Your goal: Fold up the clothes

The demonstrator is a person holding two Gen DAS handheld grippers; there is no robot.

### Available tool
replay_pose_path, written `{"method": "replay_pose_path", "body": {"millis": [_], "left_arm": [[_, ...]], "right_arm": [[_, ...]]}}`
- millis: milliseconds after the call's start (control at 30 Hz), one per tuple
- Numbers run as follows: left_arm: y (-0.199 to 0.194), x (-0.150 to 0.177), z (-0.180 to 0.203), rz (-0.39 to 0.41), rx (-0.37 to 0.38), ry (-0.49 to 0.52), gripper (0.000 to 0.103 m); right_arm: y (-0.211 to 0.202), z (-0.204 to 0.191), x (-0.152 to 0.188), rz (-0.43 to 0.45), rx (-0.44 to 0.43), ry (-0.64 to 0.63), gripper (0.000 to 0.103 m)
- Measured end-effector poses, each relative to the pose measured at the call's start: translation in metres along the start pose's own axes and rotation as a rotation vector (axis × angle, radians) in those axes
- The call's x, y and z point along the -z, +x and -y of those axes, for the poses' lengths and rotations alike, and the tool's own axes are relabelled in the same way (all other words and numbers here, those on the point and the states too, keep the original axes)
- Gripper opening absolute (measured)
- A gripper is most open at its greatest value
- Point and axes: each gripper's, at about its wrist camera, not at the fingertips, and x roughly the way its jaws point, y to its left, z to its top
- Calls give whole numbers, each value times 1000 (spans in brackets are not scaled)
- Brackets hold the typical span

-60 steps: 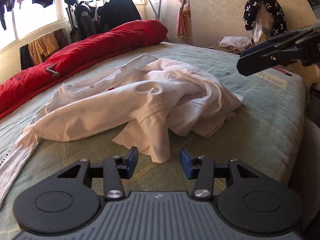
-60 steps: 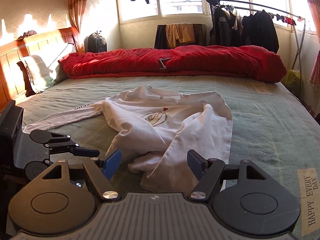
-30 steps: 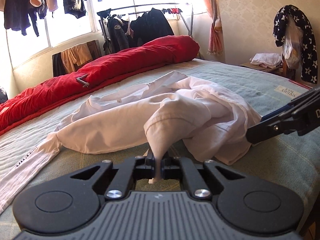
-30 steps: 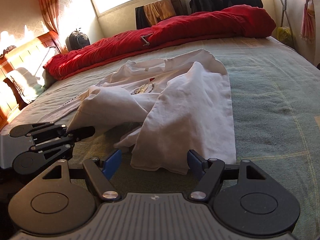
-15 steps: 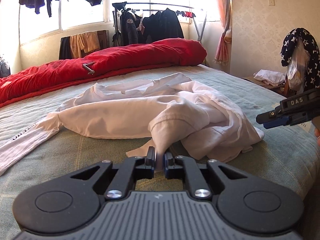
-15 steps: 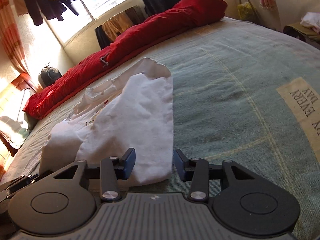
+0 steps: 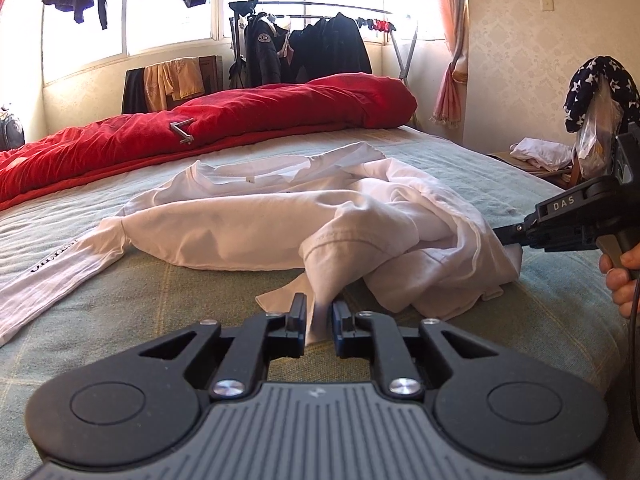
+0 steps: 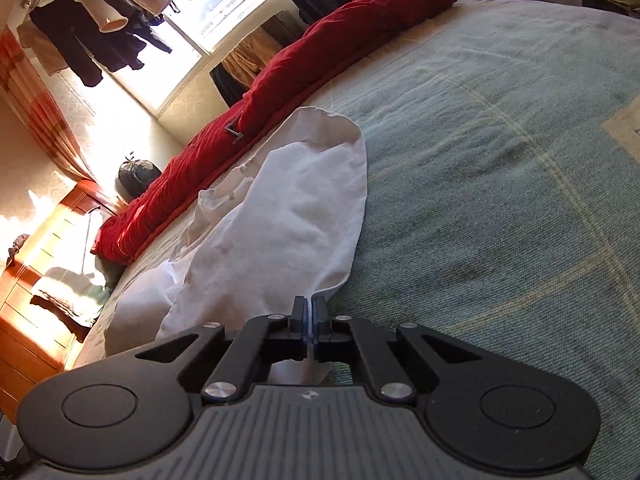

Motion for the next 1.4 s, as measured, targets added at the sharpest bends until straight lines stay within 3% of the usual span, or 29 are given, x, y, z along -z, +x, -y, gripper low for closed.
{"method": "replay_pose_path", "body": {"millis": [167, 333, 433, 533, 633, 767, 900, 1200, 1233, 1333, 1400], "left_arm": [[0, 0, -2, -1, 4, -7, 20], [-1, 0, -3, -2, 7, -10, 24], [-1, 0, -4, -3, 7, -14, 26], [-1, 0, -6, -2, 5, -23, 31], [0, 1, -7, -4, 9, -28, 33], [-1, 2, -7, -9, 17, -23, 35], [1, 2, -7, -16, 17, -33, 37], [-2, 5, -4, -19, 19, -24, 38], [-2, 5, -4, -19, 19, -26, 38], [0, 6, -6, -24, 15, -30, 39], [0, 5, -7, -23, 16, -33, 39]], "right_arm": [[-17, -12, -29, 28, 107, -153, 2], [-25, -19, -63, 50, 269, -312, 0], [-32, -7, -87, 37, 234, -258, 1], [-30, 6, -88, -9, 166, -170, 17], [-20, 21, -64, -81, 115, -74, 31], [-4, 42, -24, -180, 32, 84, 36], [7, 46, -11, -177, -72, 183, 37], [42, 27, -30, -136, -142, 170, 29], [40, 26, -28, -133, -153, 159, 21], [35, 19, -20, -139, -40, 70, 1], [29, 15, -21, -117, 13, 19, 1]]}}
